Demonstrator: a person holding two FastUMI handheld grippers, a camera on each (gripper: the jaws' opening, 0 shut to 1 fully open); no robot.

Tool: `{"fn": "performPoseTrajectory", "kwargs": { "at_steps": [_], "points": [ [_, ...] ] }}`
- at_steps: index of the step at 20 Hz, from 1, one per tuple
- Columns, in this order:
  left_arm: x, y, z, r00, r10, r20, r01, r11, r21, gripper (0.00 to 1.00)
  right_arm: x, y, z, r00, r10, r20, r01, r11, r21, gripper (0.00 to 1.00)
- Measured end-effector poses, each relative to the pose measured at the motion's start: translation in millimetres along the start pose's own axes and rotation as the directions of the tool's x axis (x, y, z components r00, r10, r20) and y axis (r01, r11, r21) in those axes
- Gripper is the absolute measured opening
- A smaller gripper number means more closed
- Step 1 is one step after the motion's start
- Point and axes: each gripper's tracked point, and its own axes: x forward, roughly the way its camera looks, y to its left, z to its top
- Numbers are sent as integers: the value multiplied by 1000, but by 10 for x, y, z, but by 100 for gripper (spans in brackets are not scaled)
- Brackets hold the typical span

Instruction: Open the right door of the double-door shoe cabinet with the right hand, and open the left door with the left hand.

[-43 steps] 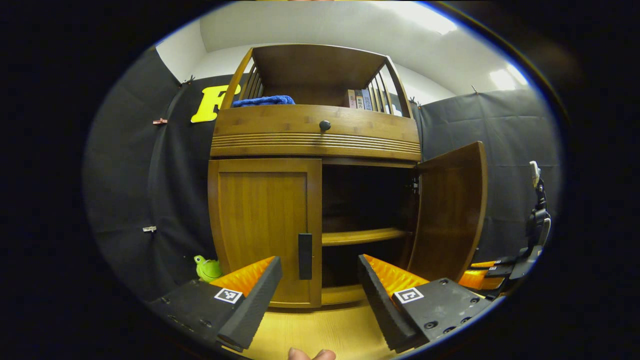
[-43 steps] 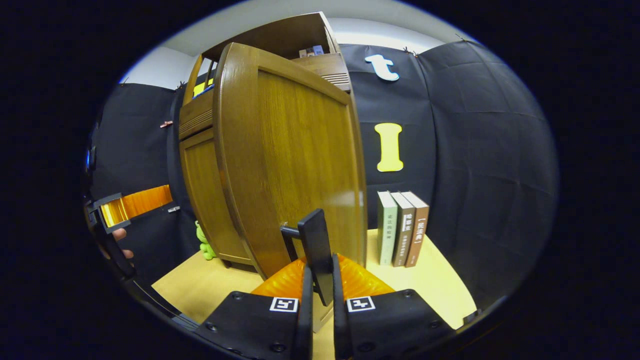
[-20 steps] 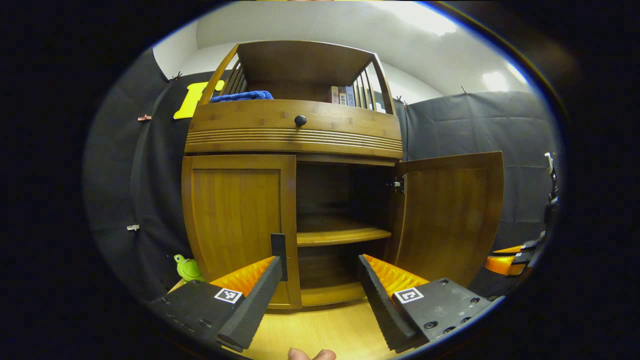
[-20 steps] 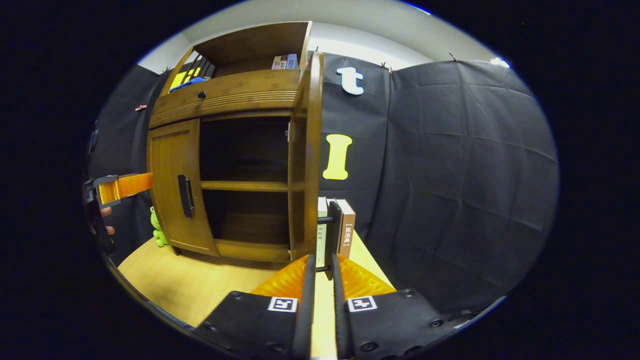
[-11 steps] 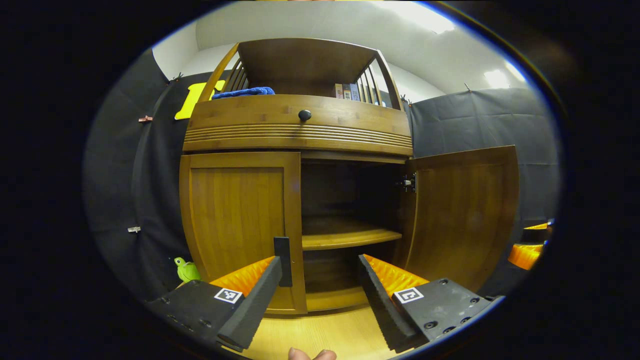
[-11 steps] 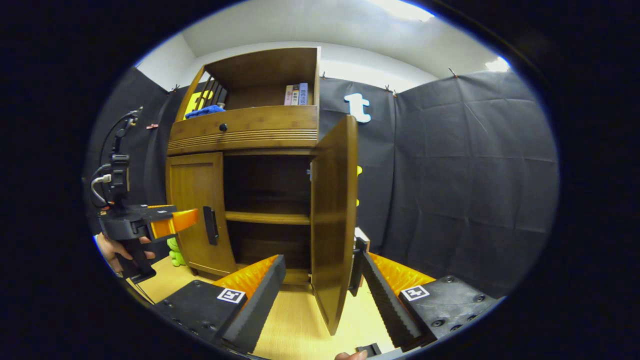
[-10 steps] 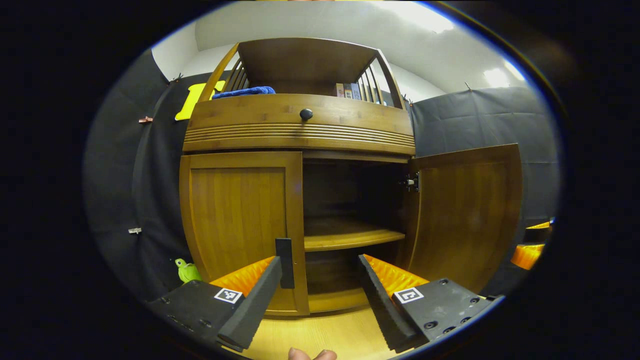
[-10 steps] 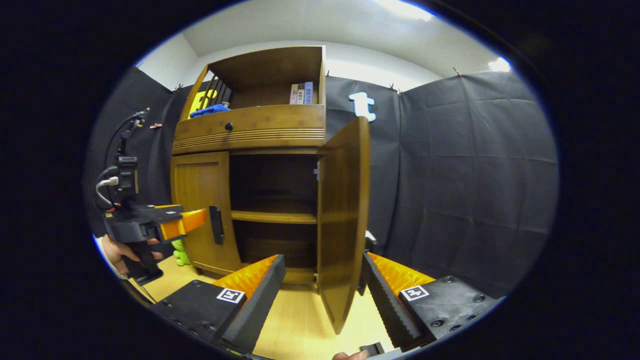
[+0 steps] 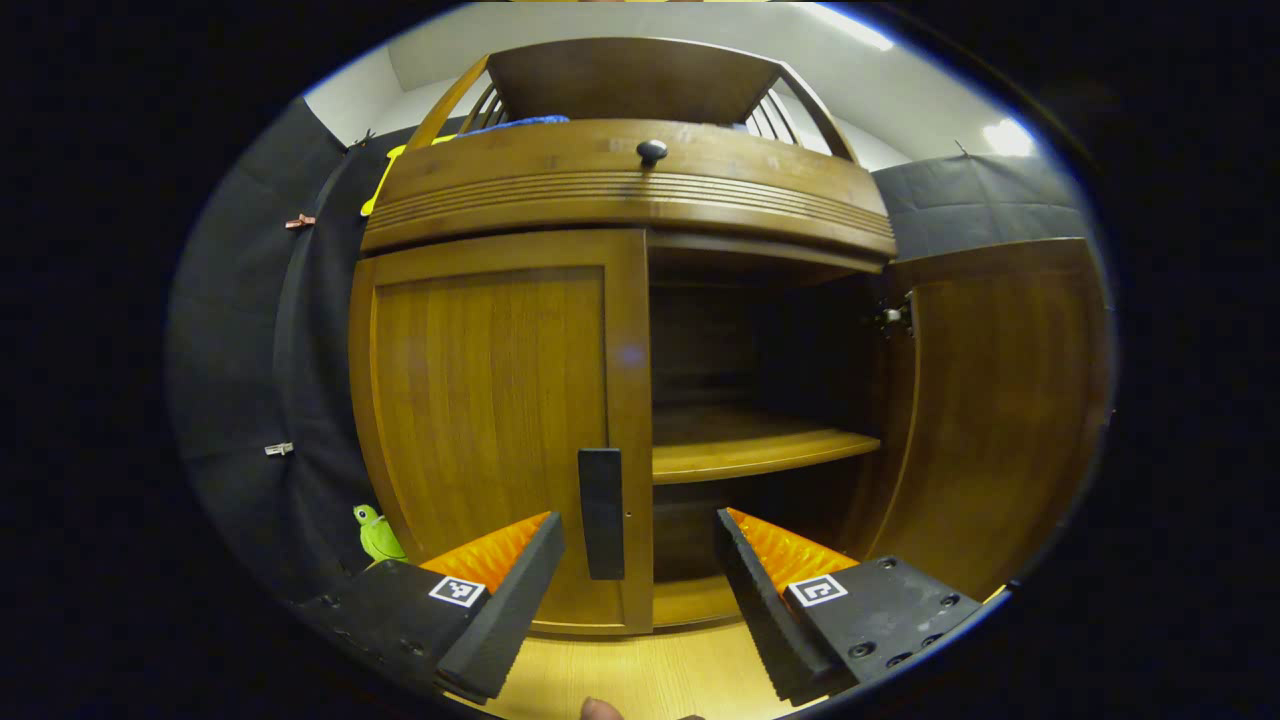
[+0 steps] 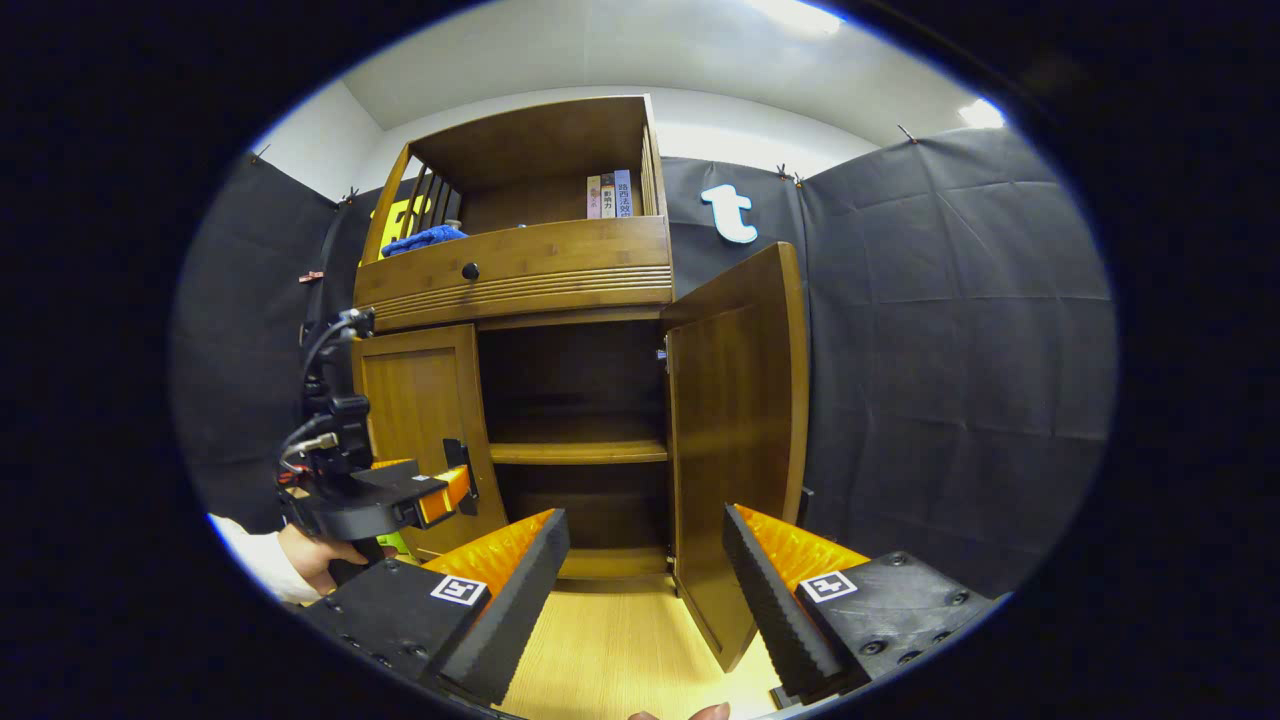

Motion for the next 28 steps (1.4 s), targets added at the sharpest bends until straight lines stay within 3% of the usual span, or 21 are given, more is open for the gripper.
{"fn": "performPoseTrajectory", "kwargs": {
  "at_steps": [5,9,11,14,21,28],
  "points": [
    [434,226,-141,999,49,-14,-49,999,-11,83,133,37,-87,1000,-6,-30,5,1000,-4,98],
    [693,333,-214,995,92,-28,-93,995,-46,66,176,0,-101,999,-16,-35,14,999,-46,98],
    [775,310,-252,996,78,-44,-81,995,-55,56,189,-33,-95,999,-22,-32,20,999,-51,98],
    [844,311,-288,994,87,-60,-88,996,-26,38,167,-95,-105,999,-36,-37,35,998,-50,98],
    [751,293,-324,992,69,-104,-73,997,-34,34,43,-192,-85,997,-66,-26,65,996,-56,98],
    [79,437,-386,992,57,-108,-61,998,-29,30,-135,-190,-76,997,-75,-17,75,996,-38,98]
  ]
}}
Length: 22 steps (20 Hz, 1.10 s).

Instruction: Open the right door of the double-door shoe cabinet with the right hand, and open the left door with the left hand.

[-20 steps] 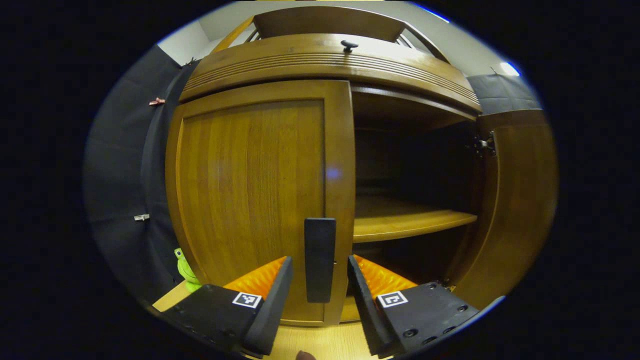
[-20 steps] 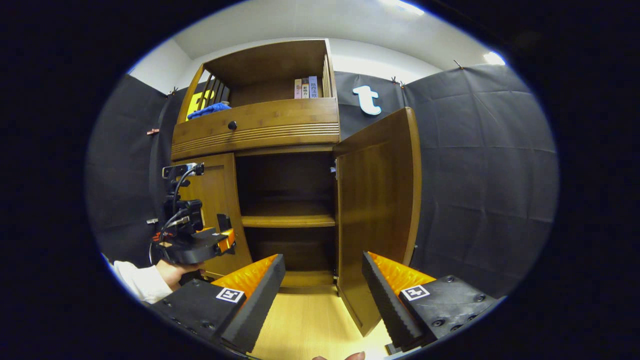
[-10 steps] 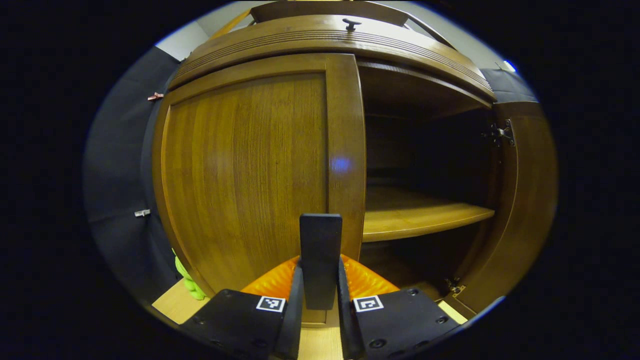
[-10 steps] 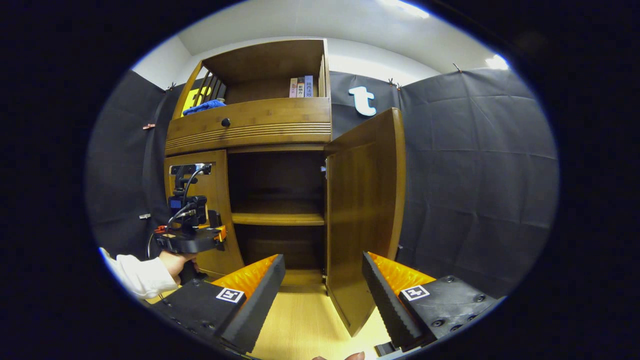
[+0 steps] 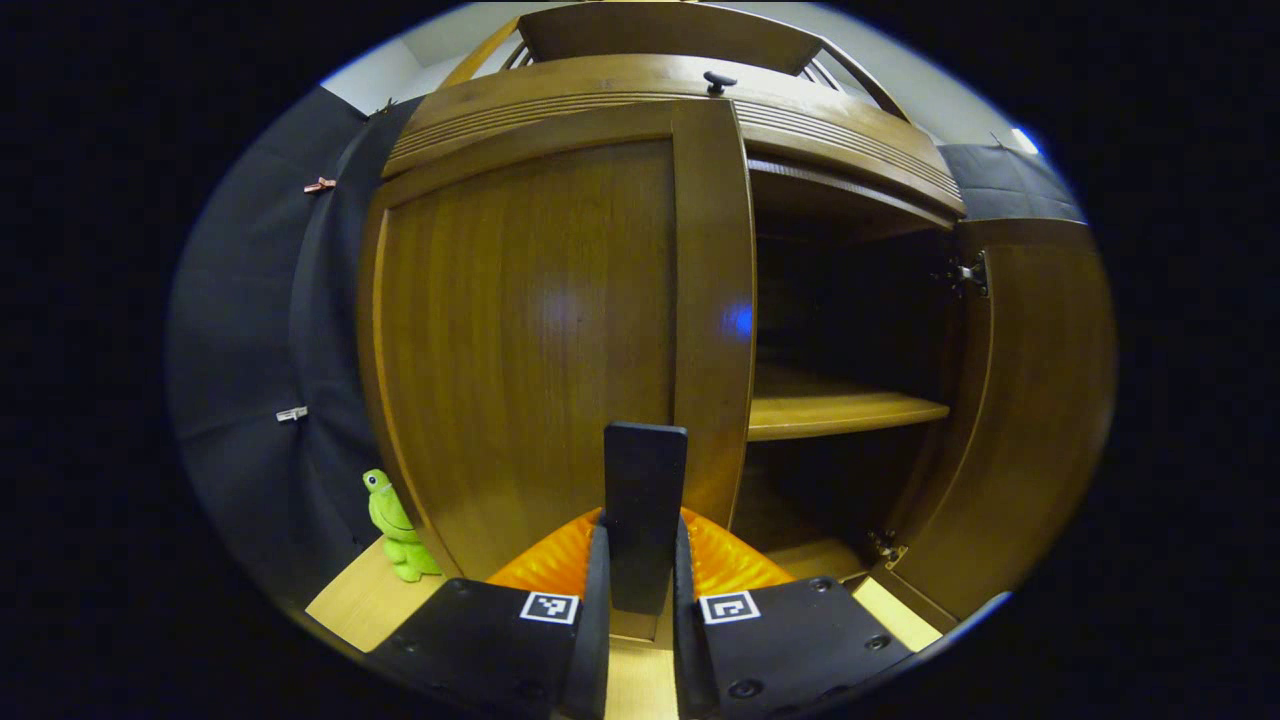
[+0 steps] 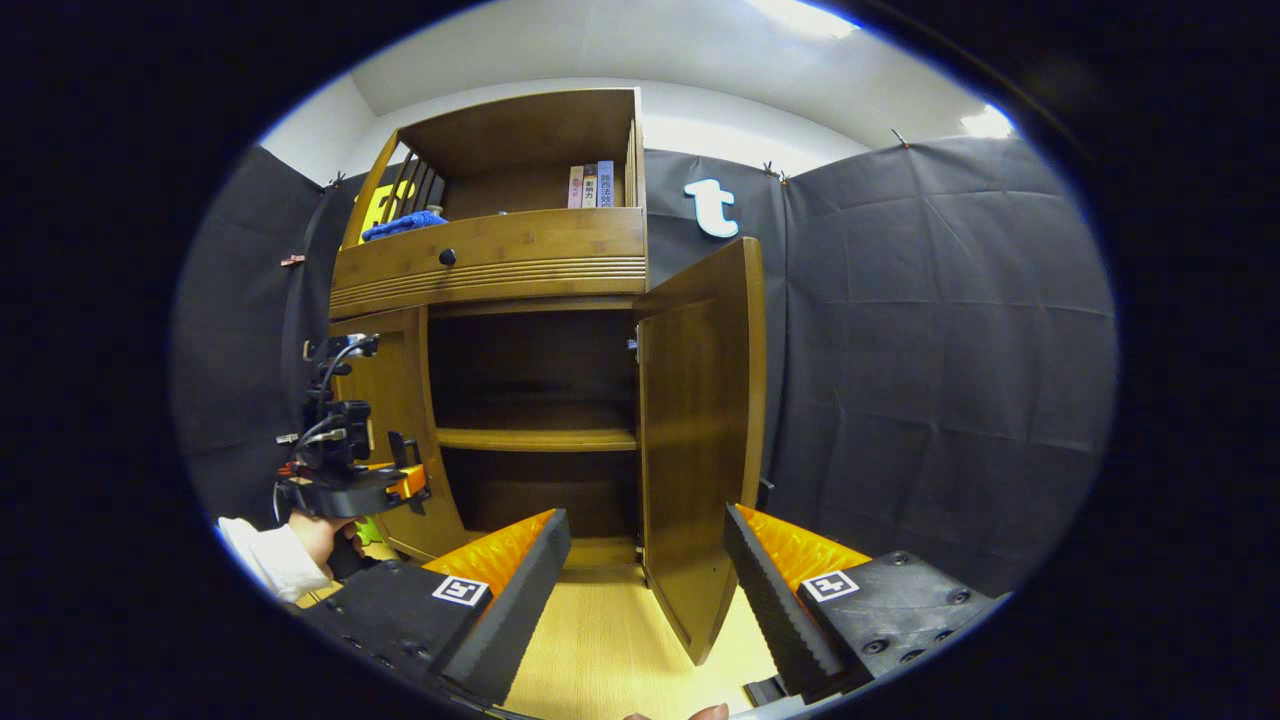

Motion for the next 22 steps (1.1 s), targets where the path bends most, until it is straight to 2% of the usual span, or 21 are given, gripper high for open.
{"fn": "performPoseTrajectory", "kwargs": {
  "at_steps": [3,4,9,10,12,17,22],
  "points": [
    [-298,132,-41,1000,1,-6,-1,1000,-6,30,-64,38,-19,1000,12,5,-12,1000,11,98],
    [-386,194,-64,1000,4,-8,-4,1000,-9,29,-73,56,-9,1000,17,9,-17,1000,13,94],
    [-795,503,-129,999,41,-10,-42,998,-36,29,-108,212,-44,998,57,3,-57,998,15,98],
    [-868,570,-145,999,49,-11,-50,998,-35,28,-126,257,-55,998,69,0,-69,998,14,94],
    [-973,687,-175,998,58,-13,-59,998,-35,27,-148,362,-50,996,89,4,-89,996,11,98],
    [-1198,969,-211,997,81,-15,-82,995,-60,24,-173,552,-70,992,125,8,-125,992,9,98],
    [-1289,1115,-232,997,72,-14,-73,995,-69,20,-158,724,-54,990,138,14,-138,990,11,98]
  ]
}}
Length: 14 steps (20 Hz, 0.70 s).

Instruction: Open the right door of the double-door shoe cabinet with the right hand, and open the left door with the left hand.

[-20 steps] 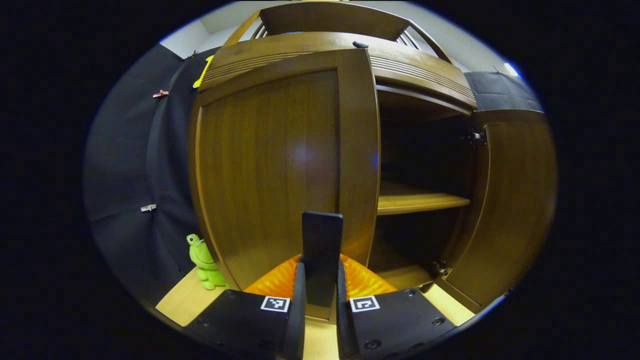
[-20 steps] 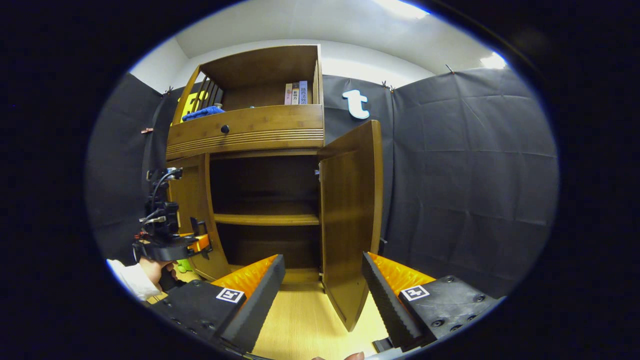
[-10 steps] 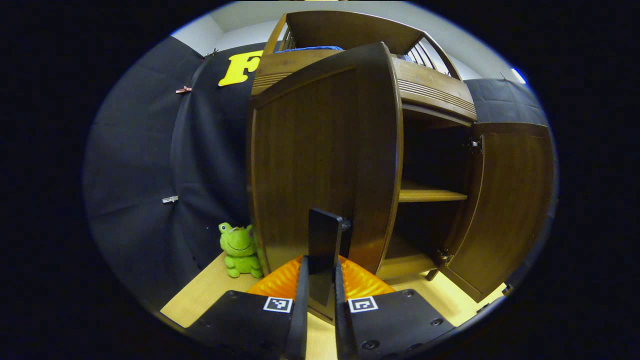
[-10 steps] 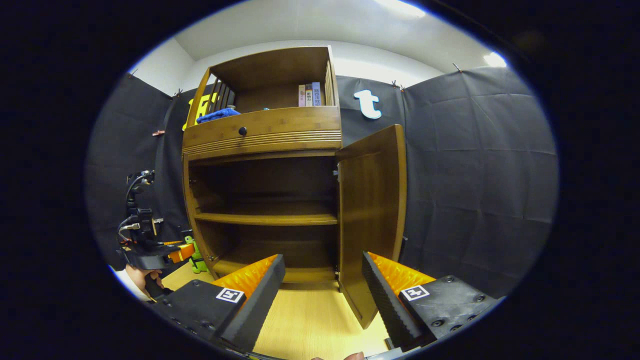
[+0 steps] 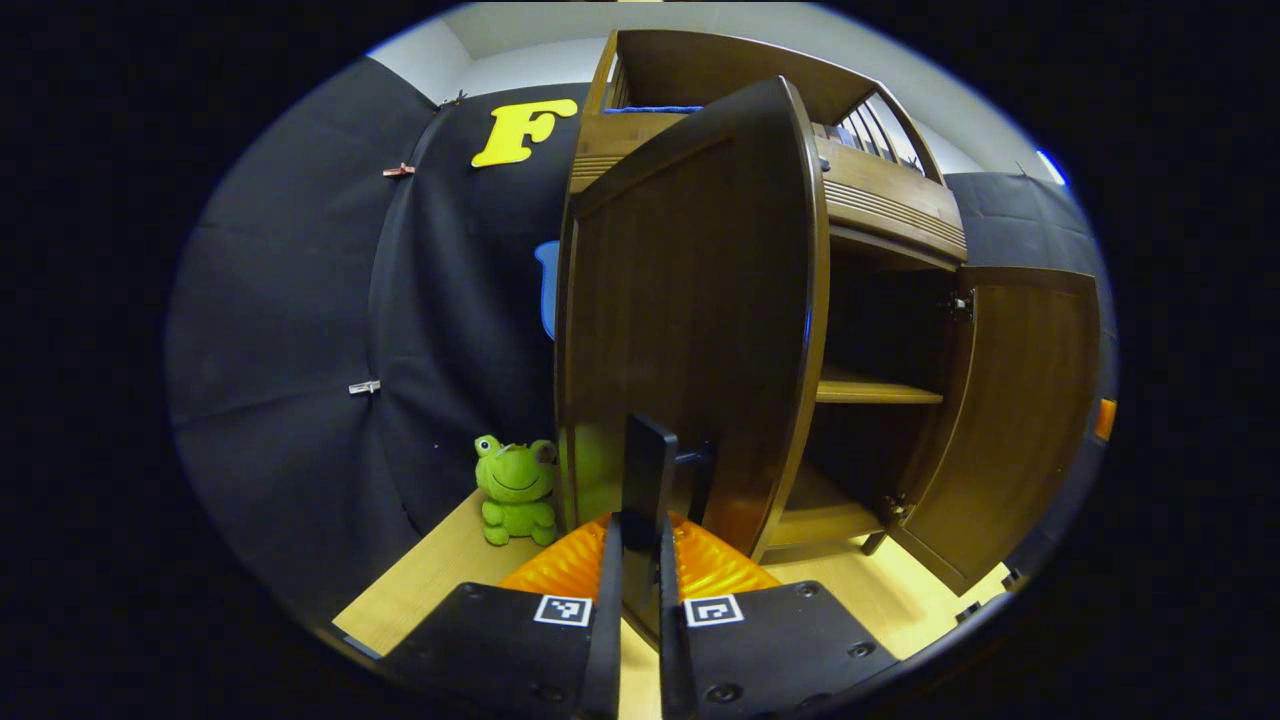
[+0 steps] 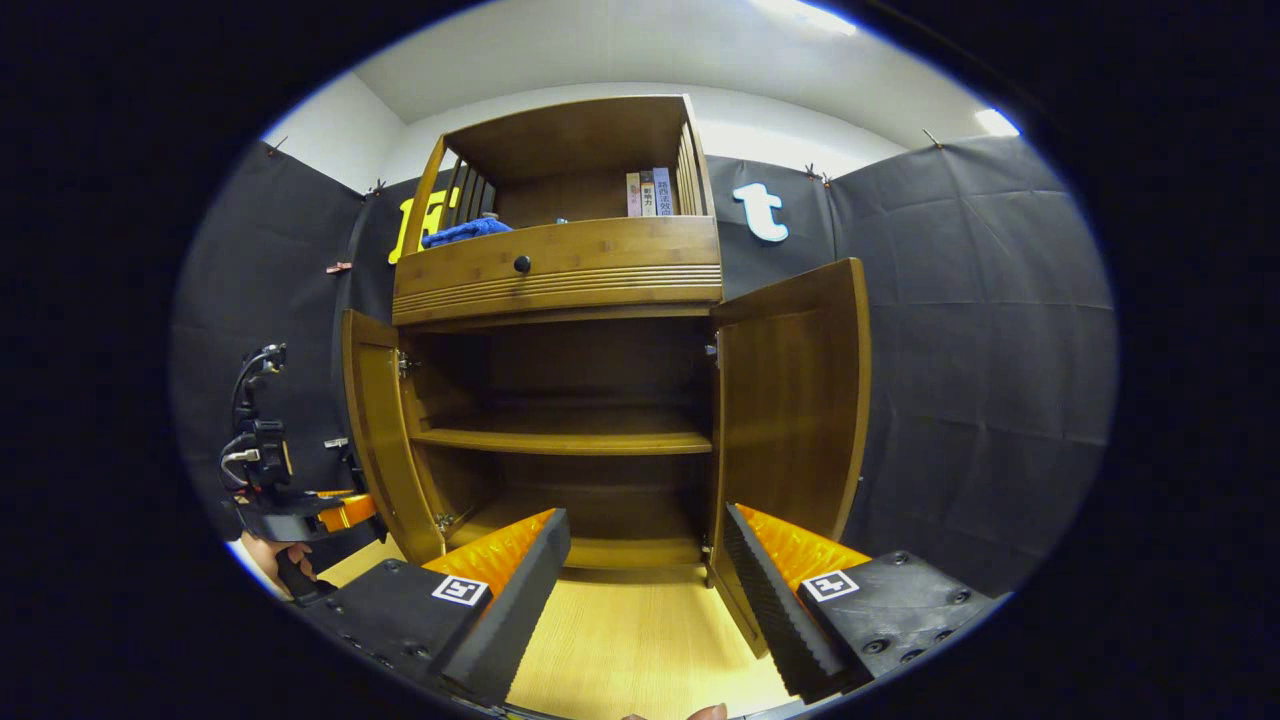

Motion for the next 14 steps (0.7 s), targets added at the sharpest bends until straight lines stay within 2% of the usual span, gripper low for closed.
{"fn": "performPoseTrajectory", "kwargs": {
  "at_steps": [5,14],
  "points": [
    [-42,133,-5,1000,-16,1,16,1000,2,17,15,98,-8,1000,-6,5,6,1000,-1,98],
    [-139,538,31,999,-36,20,36,999,-6,17,59,417,-14,1000,-23,17,23,1000,1,98]
  ]
}}
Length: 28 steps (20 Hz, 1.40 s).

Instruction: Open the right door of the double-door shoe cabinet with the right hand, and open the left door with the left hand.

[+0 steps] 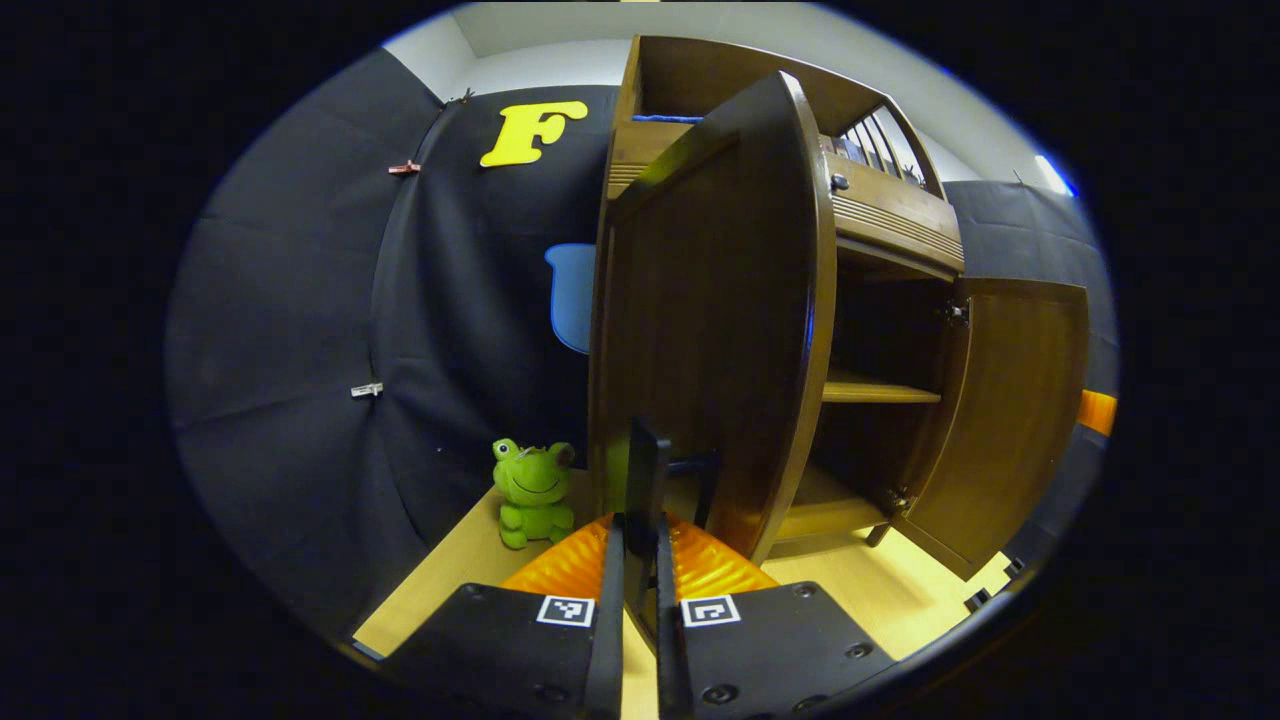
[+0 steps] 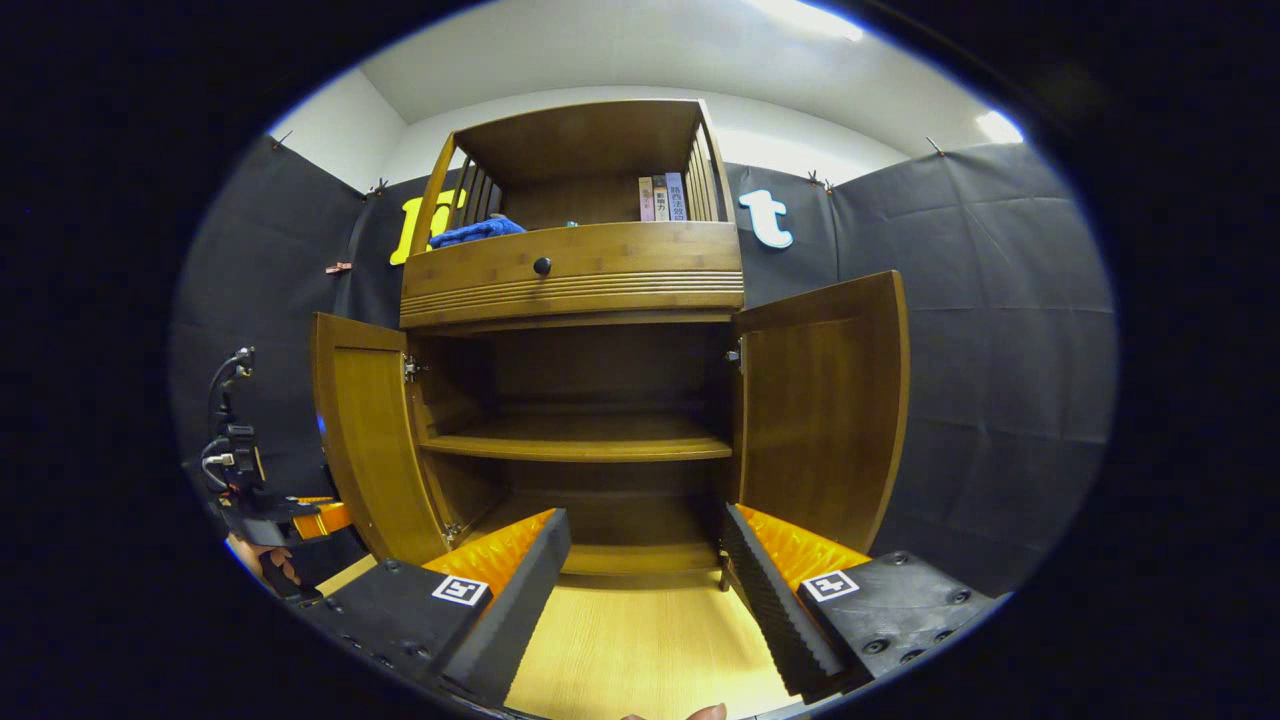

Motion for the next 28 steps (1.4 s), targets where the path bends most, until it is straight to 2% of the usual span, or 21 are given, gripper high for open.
{"fn": "performPoseTrajectory", "kwargs": {
  "at_steps": [5,6,7,10,14,16,19,21,22,24,26,27,28],
  "points": [
    [-62,394,26,1000,27,10,-27,1000,-10,17,42,161,24,1000,-5,6,5,1000,11,98],
    [-71,499,20,999,39,10,-39,999,-14,12,57,173,22,1000,-8,8,7,1000,17,98],
    [-101,578,25,999,51,10,-51,998,-22,12,67,189,6,1000,-10,8,10,1000,20,98],
    [-126,642,26,999,39,10,-39,998,-45,13,97,243,-17,1000,-11,3,11,1000,15,98],
    [-144,611,35,998,54,19,-54,998,-9,17,157,208,10,1000,-15,6,14,1000,11,98],
    [-175,620,56,997,68,29,-68,998,1,13,175,164,10,1000,-20,8,20,1000,9,98],
    [-258,618,98,995,89,40,-89,996,-10,13,222,83,10,1000,-19,5,19,1000,10,98],
    [-352,653,148,989,129,66,-128,992,-20,14,263,42,16,1000,-11,2,11,1000,14,98],
    [-400,660,170,987,144,76,-143,990,-21,21,274,17,22,1000,-7,2,7,1000,17,98],
    [-488,615,162,985,159,73,-159,987,-15,19,302,-34,16,1000,2,-1,-2,1000,19,98],
    [-589,670,208,975,202,89,-202,979,-4,41,332,-52,-3,1000,20,-12,-20,1000,23,98],
    [-638,685,237,970,223,100,-224,974,1,44,343,-73,-12,999,28,-15,-28,999,26,98],
    [-698,636,248,967,234,105,-236,972,6,39,348,-83,-16,999,37,-17,-37,999,30,98]
  ]
}}
